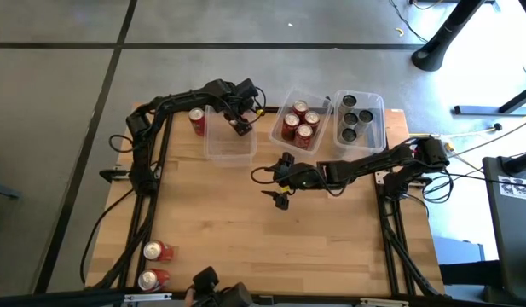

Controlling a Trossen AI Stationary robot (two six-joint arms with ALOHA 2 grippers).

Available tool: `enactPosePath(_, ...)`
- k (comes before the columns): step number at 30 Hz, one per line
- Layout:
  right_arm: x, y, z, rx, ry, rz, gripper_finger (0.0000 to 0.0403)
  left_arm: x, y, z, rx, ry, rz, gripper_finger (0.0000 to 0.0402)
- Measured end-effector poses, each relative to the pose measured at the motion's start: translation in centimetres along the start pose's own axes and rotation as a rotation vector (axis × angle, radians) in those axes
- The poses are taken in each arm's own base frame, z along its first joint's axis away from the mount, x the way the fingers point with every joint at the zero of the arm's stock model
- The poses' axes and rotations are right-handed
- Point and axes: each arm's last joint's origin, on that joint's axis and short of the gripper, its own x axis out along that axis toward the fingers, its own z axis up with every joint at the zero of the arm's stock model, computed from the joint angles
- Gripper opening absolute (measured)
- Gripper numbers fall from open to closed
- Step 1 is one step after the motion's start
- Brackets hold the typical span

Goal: Sort soda cans
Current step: Put the middle top left orange soda can into the left transparent bin, then put the top orange soda can into the left transparent bin

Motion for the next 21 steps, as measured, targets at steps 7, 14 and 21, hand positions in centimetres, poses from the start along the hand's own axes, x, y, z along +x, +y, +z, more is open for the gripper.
enactPosePath(7,0.0,0.0,0.0,0.0,0.0,0.0,0.036,0.0,0.0,0.0,0.009,-0.002,0.017,0.0352)
enactPosePath(14,0.0,0.0,0.0,0.0,0.0,0.0,0.036,-1.3,0.3,0.3,0.015,-0.006,0.031,0.0353)
enactPosePath(21,0.0,0.0,0.0,0.0,0.0,0.0,0.036,-7.0,1.0,-0.7,0.004,-0.089,0.042,0.0351)
